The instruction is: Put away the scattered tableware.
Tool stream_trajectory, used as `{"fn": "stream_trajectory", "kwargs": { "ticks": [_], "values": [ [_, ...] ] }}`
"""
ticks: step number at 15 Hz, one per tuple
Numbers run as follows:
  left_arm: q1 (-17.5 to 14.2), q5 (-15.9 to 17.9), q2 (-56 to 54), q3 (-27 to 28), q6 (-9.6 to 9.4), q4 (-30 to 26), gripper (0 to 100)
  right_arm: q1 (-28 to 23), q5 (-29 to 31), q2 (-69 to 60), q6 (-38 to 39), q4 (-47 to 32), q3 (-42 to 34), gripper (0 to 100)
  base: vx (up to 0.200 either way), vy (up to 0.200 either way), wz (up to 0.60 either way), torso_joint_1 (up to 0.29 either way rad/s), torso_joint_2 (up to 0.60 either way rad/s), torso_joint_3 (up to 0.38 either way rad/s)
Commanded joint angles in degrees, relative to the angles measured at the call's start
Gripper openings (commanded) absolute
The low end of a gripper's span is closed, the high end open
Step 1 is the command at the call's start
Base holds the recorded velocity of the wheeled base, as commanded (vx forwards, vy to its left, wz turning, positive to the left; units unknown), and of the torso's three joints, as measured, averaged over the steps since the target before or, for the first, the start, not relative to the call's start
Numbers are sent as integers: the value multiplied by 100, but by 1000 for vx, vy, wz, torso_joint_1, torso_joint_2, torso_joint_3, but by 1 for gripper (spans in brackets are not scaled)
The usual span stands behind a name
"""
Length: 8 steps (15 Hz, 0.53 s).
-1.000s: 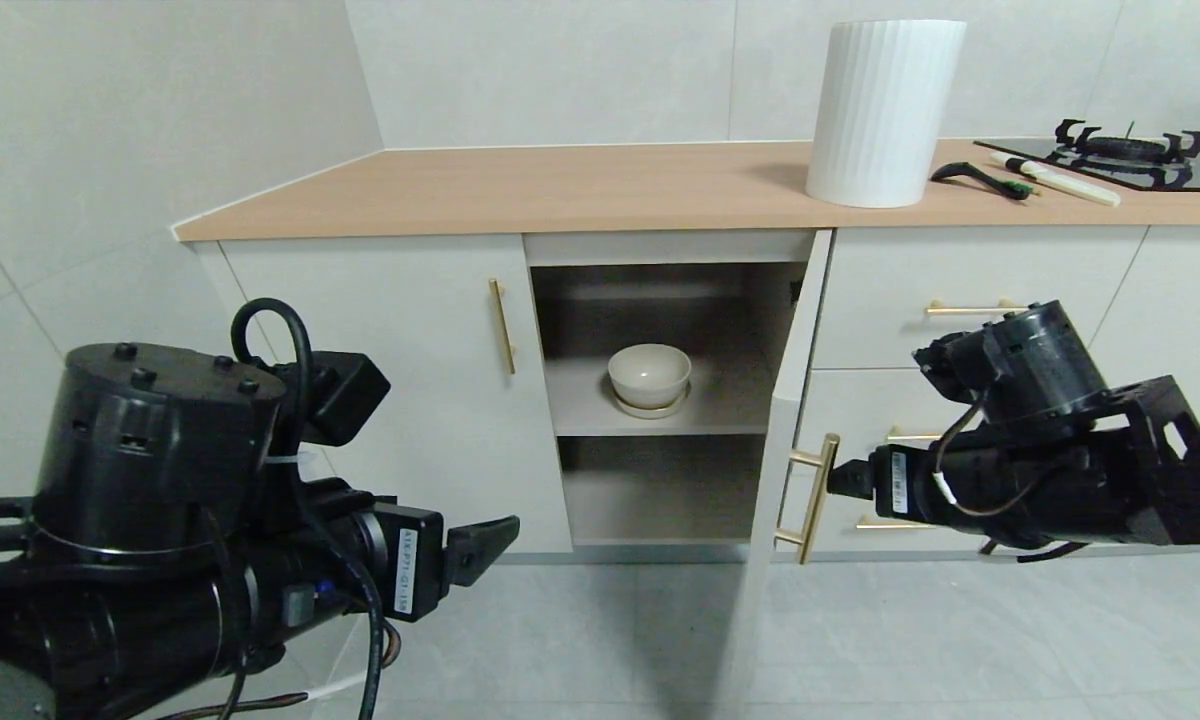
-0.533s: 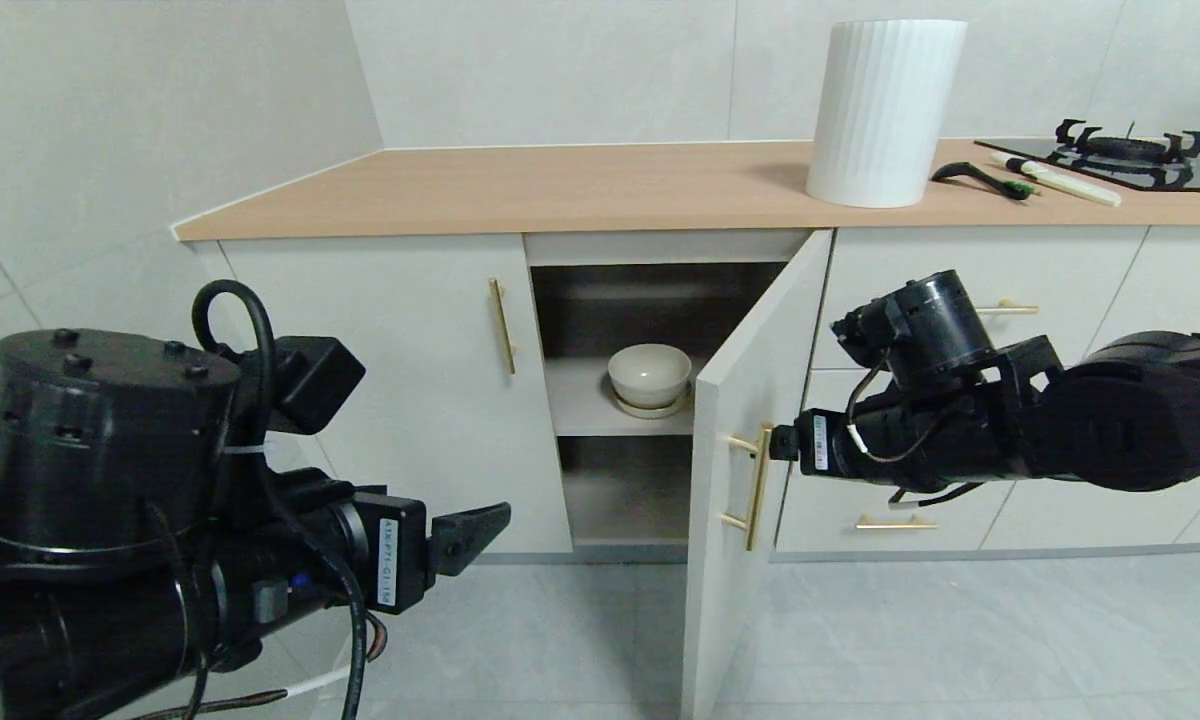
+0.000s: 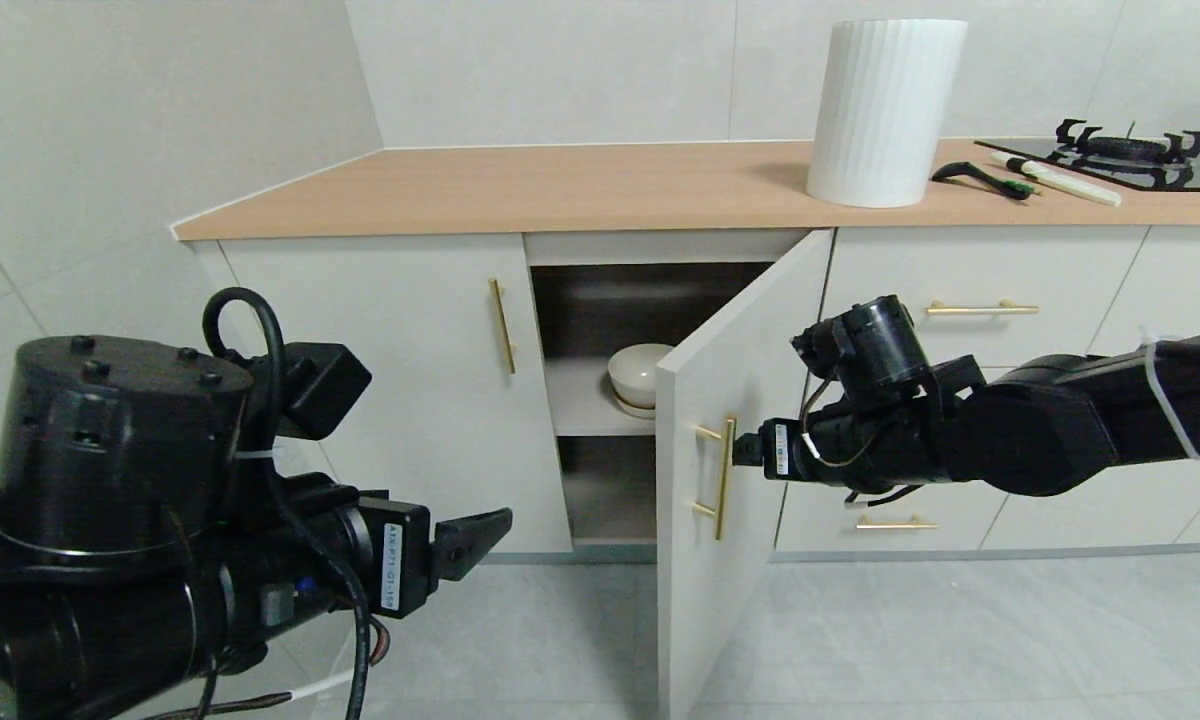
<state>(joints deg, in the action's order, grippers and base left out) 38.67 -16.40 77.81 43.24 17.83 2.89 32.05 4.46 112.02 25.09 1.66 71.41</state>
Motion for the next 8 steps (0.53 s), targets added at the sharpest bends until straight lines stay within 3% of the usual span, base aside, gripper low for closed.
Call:
{"fn": "stream_trajectory", "kwargs": {
  "ticks": [1,6,8],
  "values": [
    [0,5,59,-17,1,1,100,-6,2,118,5,54,-13,100,200,0,0,2,-2,17],
    [0,5,94,-17,-8,1,100,-6,28,241,14,63,22,100,200,0,0,3,2,6],
    [0,5,146,-17,-8,1,100,3,20,233,22,195,4,100,0,0,0,0,0,0]
  ]
}}
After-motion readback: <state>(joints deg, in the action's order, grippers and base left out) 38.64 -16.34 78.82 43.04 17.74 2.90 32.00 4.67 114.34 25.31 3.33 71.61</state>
